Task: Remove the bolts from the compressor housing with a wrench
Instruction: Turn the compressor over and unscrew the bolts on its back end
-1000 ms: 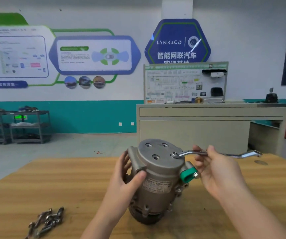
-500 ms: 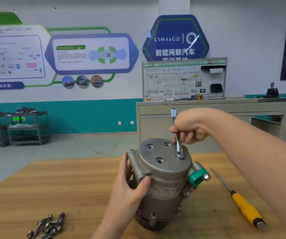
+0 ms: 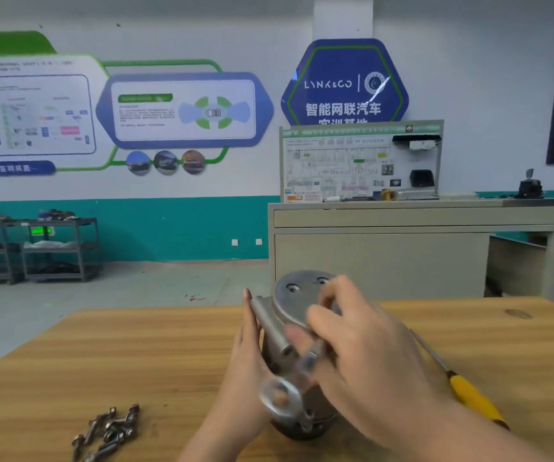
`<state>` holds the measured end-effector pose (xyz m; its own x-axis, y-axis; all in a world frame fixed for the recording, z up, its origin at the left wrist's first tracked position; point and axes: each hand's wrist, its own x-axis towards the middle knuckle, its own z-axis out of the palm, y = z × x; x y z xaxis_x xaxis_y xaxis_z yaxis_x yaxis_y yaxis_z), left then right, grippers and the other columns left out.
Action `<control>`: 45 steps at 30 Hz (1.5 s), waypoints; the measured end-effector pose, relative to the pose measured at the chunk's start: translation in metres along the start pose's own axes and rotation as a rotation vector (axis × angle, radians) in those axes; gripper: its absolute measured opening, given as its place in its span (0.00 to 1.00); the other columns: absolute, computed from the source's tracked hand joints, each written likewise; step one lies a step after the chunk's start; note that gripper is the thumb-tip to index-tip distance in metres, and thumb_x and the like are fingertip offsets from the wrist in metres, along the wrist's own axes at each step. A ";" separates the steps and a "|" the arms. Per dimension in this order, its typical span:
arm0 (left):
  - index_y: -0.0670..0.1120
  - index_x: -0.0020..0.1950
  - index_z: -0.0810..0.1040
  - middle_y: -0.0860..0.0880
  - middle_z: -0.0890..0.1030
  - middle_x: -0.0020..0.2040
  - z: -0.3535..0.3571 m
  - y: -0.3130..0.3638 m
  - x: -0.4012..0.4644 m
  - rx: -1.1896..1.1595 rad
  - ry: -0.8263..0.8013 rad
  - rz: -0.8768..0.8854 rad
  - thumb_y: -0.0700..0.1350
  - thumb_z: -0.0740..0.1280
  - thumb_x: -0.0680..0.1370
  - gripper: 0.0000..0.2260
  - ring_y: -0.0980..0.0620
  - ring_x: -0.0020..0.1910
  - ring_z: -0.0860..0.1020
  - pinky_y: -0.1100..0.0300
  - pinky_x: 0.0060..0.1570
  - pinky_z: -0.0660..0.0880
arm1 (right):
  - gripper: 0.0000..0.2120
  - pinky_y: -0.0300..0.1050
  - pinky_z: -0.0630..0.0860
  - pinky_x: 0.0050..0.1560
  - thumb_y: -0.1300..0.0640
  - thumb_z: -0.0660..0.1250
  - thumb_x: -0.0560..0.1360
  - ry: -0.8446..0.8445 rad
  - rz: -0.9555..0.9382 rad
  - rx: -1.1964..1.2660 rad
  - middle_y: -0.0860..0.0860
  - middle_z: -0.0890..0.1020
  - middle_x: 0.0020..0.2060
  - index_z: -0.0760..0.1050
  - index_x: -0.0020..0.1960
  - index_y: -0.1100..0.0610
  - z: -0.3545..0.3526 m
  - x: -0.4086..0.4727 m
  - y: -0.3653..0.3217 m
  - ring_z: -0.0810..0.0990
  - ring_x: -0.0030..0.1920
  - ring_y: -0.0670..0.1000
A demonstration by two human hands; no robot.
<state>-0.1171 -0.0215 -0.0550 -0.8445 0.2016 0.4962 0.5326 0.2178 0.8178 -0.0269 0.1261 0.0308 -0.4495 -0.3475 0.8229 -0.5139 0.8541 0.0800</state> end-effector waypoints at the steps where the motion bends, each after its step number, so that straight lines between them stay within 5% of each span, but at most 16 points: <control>1: 0.56 0.78 0.51 0.55 0.73 0.69 -0.001 -0.001 -0.001 0.022 0.001 -0.002 0.65 0.81 0.56 0.59 0.52 0.70 0.70 0.48 0.68 0.68 | 0.17 0.42 0.63 0.28 0.45 0.58 0.79 0.105 0.011 0.087 0.48 0.71 0.41 0.68 0.35 0.53 0.001 -0.014 0.008 0.66 0.33 0.46; 3: 0.57 0.74 0.60 0.56 0.75 0.67 -0.002 -0.003 -0.002 0.071 -0.053 0.008 0.64 0.82 0.54 0.54 0.51 0.69 0.71 0.44 0.67 0.69 | 0.21 0.39 0.71 0.38 0.44 0.56 0.80 0.254 0.109 0.306 0.46 0.73 0.46 0.75 0.35 0.55 0.003 -0.036 0.025 0.74 0.39 0.45; 6: 0.64 0.73 0.56 0.63 0.71 0.67 -0.005 -0.003 -0.006 0.229 -0.118 -0.011 0.67 0.81 0.51 0.56 0.56 0.69 0.69 0.48 0.67 0.70 | 0.13 0.32 0.71 0.48 0.47 0.61 0.78 0.342 0.354 0.621 0.44 0.78 0.46 0.81 0.42 0.48 0.000 -0.052 0.047 0.78 0.47 0.44; 10: 0.61 0.76 0.53 0.61 0.66 0.70 -0.008 -0.003 -0.008 0.246 -0.107 -0.059 0.69 0.79 0.51 0.59 0.58 0.70 0.66 0.49 0.70 0.66 | 0.12 0.55 0.71 0.52 0.54 0.62 0.79 0.295 0.765 0.955 0.50 0.84 0.44 0.84 0.50 0.46 0.008 -0.055 0.075 0.77 0.49 0.54; 13: 0.62 0.76 0.47 0.61 0.59 0.68 -0.007 0.000 -0.010 0.221 -0.130 -0.116 0.72 0.76 0.51 0.61 0.60 0.68 0.63 0.57 0.71 0.62 | 0.11 0.47 0.69 0.43 0.57 0.61 0.78 0.278 1.069 1.258 0.51 0.83 0.41 0.82 0.47 0.55 0.007 -0.040 0.095 0.77 0.43 0.50; 15: 0.60 0.77 0.47 0.62 0.61 0.66 -0.007 0.001 -0.010 0.196 -0.123 -0.142 0.74 0.75 0.51 0.62 0.63 0.66 0.66 0.61 0.68 0.64 | 0.04 0.44 0.63 0.35 0.56 0.64 0.74 0.174 1.267 1.448 0.51 0.79 0.33 0.75 0.41 0.54 0.001 -0.030 0.114 0.73 0.35 0.49; 19: 0.55 0.78 0.45 0.67 0.68 0.62 -0.006 -0.003 -0.009 0.060 -0.063 -0.175 0.67 0.80 0.51 0.65 0.76 0.57 0.69 0.69 0.58 0.65 | 0.05 0.38 0.60 0.24 0.58 0.68 0.67 -0.104 1.450 1.566 0.48 0.73 0.28 0.71 0.38 0.55 -0.005 -0.012 0.144 0.68 0.27 0.46; 22: 0.53 0.73 0.55 0.62 0.71 0.62 -0.001 -0.005 -0.005 -0.005 -0.003 -0.173 0.60 0.83 0.49 0.59 0.66 0.61 0.72 0.62 0.63 0.69 | 0.04 0.32 0.58 0.16 0.61 0.68 0.70 -0.193 1.498 1.487 0.49 0.73 0.27 0.73 0.39 0.58 -0.004 0.009 0.155 0.67 0.21 0.43; 25: 0.55 0.62 0.62 0.58 0.74 0.61 0.003 -0.005 -0.004 -0.011 0.029 -0.179 0.61 0.79 0.46 0.49 0.63 0.59 0.74 0.62 0.61 0.71 | 0.07 0.30 0.55 0.16 0.60 0.65 0.77 -0.289 1.486 1.266 0.49 0.73 0.26 0.74 0.41 0.59 0.005 0.038 0.161 0.66 0.19 0.42; 33: 0.54 0.57 0.67 0.55 0.77 0.58 0.010 -0.012 -0.003 -0.081 0.082 -0.170 0.58 0.80 0.46 0.43 0.60 0.57 0.77 0.59 0.61 0.74 | 0.11 0.36 0.57 0.23 0.57 0.63 0.80 -0.531 1.198 0.505 0.48 0.68 0.24 0.76 0.40 0.59 0.029 0.107 0.127 0.61 0.25 0.45; 36: 0.55 0.57 0.67 0.55 0.78 0.58 0.010 -0.017 -0.003 -0.084 0.090 -0.173 0.58 0.81 0.47 0.43 0.59 0.57 0.78 0.55 0.61 0.74 | 0.12 0.38 0.66 0.23 0.62 0.64 0.77 -0.531 0.867 0.305 0.52 0.71 0.29 0.71 0.35 0.60 0.035 0.118 0.101 0.67 0.27 0.48; 40: 0.53 0.59 0.68 0.53 0.80 0.58 0.010 -0.016 -0.005 -0.090 0.095 -0.175 0.57 0.81 0.48 0.43 0.56 0.57 0.79 0.51 0.62 0.74 | 0.05 0.40 0.67 0.32 0.58 0.62 0.77 -0.427 0.539 0.028 0.49 0.78 0.39 0.77 0.46 0.52 0.033 0.100 0.064 0.75 0.38 0.51; 45: 0.52 0.60 0.68 0.52 0.79 0.58 0.007 -0.004 -0.010 -0.088 0.079 -0.181 0.57 0.82 0.49 0.44 0.58 0.57 0.79 0.54 0.61 0.75 | 0.03 0.41 0.64 0.32 0.46 0.60 0.77 -0.261 0.264 0.120 0.40 0.73 0.42 0.69 0.47 0.44 0.009 0.052 0.047 0.75 0.43 0.47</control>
<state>-0.1104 -0.0180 -0.0653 -0.9297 0.0902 0.3572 0.3675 0.1586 0.9164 -0.0808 0.1447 0.0718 -0.7406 -0.2218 0.6342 -0.4305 0.8814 -0.1945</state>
